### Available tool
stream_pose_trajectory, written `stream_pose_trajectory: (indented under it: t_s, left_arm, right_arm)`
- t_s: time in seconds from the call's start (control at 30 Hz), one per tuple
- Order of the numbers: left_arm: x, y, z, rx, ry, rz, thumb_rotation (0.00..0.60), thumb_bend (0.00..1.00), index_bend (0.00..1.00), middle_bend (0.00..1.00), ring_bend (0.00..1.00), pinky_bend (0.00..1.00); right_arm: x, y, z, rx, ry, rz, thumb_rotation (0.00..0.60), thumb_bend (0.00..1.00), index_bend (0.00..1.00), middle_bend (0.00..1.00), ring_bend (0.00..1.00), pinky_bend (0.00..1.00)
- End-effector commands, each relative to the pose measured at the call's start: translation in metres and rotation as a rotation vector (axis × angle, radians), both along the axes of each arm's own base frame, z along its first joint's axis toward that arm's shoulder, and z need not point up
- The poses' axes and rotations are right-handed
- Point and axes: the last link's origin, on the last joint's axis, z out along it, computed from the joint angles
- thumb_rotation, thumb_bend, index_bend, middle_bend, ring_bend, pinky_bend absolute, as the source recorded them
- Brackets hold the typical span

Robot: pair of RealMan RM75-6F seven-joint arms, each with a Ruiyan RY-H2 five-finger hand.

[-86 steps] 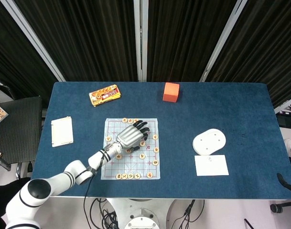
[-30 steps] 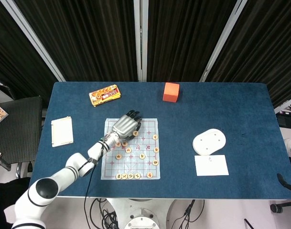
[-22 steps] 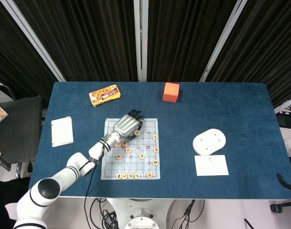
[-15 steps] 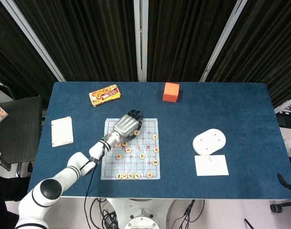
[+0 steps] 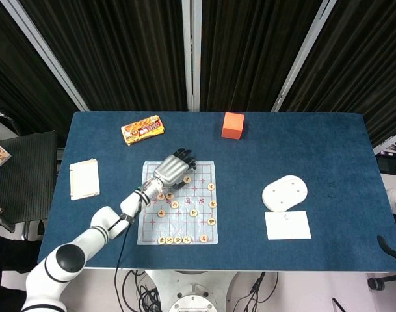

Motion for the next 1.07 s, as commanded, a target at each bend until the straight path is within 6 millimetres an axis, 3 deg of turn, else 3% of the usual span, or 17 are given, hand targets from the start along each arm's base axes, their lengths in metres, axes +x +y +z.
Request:
stream_pose_trajectory:
  t_s: [0.03, 0.23, 0.33, 0.43, 0.6, 0.77, 0.93, 1.07]
  left_arm:
    - [-0.001, 0.0, 0.001, 0.002, 0.0, 0.0, 0.6, 0.28, 0.21, 0.17, 0.0, 0.08]
    - [-0.002, -0.005, 0.025, 0.047, -0.043, -0.071, 0.6, 0.28, 0.19, 0.16, 0.0, 0.08]
    - [-0.008, -0.015, 0.056, 0.119, -0.093, -0.109, 0.6, 0.28, 0.19, 0.16, 0.0, 0.08]
    - [-0.027, -0.037, 0.098, 0.247, -0.109, -0.088, 0.6, 0.28, 0.19, 0.16, 0.0, 0.08]
    - [-0.087, -0.107, 0.165, 0.455, -0.099, 0.133, 0.6, 0.23, 0.17, 0.16, 0.0, 0.07]
    - [-0.146, -0.182, 0.207, 0.581, -0.031, 0.319, 0.6, 0.21, 0.16, 0.16, 0.0, 0.06]
    - [-0.188, -0.24, 0.217, 0.609, 0.004, 0.439, 0.6, 0.21, 0.16, 0.16, 0.0, 0.06]
    - [-0.202, -0.259, 0.217, 0.618, 0.012, 0.467, 0.6, 0.21, 0.15, 0.16, 0.0, 0.06]
  right_arm:
    - [0.0, 0.0, 0.0, -0.001, 0.0, 0.001, 0.6, 0.16, 0.0, 0.0, 0.0, 0.0]
    - [0.0, 0.0, 0.002, -0.009, -0.004, 0.0, 0.6, 0.16, 0.0, 0.0, 0.0, 0.0]
    - [0.0, -0.001, 0.002, -0.012, -0.008, 0.004, 0.6, 0.16, 0.0, 0.0, 0.0, 0.0]
    - [0.002, -0.002, 0.001, -0.013, -0.011, 0.015, 0.6, 0.16, 0.0, 0.0, 0.0, 0.0]
    - [0.007, 0.001, 0.0, -0.007, -0.003, 0.044, 0.6, 0.16, 0.0, 0.0, 0.0, 0.0]
    - [0.014, 0.001, -0.001, -0.001, 0.013, 0.07, 0.6, 0.16, 0.0, 0.0, 0.0, 0.0]
    - [0.017, -0.001, -0.009, 0.026, 0.021, 0.072, 0.6, 0.16, 0.0, 0.0, 0.0, 0.0]
    - [0.021, -0.003, -0.015, 0.044, 0.034, 0.08, 0.6, 0.16, 0.0, 0.0, 0.0, 0.0]
